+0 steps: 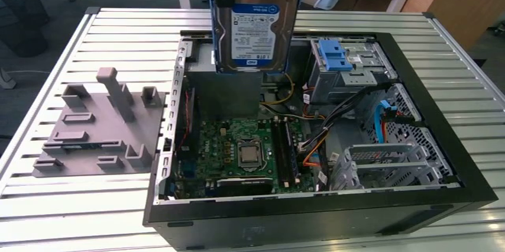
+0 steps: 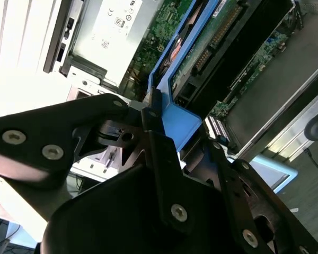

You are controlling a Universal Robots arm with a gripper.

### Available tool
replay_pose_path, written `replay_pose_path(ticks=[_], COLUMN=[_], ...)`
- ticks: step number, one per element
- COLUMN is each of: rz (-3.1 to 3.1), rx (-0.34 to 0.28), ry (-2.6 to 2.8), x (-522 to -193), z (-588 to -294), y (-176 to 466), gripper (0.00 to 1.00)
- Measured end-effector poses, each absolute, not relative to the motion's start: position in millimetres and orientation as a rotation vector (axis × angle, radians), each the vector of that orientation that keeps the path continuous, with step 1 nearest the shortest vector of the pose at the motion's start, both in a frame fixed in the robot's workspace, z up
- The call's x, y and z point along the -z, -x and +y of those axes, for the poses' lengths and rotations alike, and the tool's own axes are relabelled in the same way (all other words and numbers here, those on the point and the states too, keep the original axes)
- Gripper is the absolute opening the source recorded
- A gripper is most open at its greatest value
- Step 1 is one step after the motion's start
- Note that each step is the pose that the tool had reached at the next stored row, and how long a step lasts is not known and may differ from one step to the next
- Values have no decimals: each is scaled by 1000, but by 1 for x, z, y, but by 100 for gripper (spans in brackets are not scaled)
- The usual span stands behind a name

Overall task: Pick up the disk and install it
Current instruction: 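Pick up the disk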

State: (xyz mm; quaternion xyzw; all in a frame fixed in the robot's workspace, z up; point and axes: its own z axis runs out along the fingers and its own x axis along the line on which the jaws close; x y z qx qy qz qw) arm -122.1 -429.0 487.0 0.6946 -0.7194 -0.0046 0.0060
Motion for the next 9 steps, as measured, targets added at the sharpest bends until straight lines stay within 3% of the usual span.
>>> replay_pose_path(ticks=[9], rz=[-2251], rx=[14], ry=[-2174], x=[-485], z=[-437], y=[97], gripper=[37])
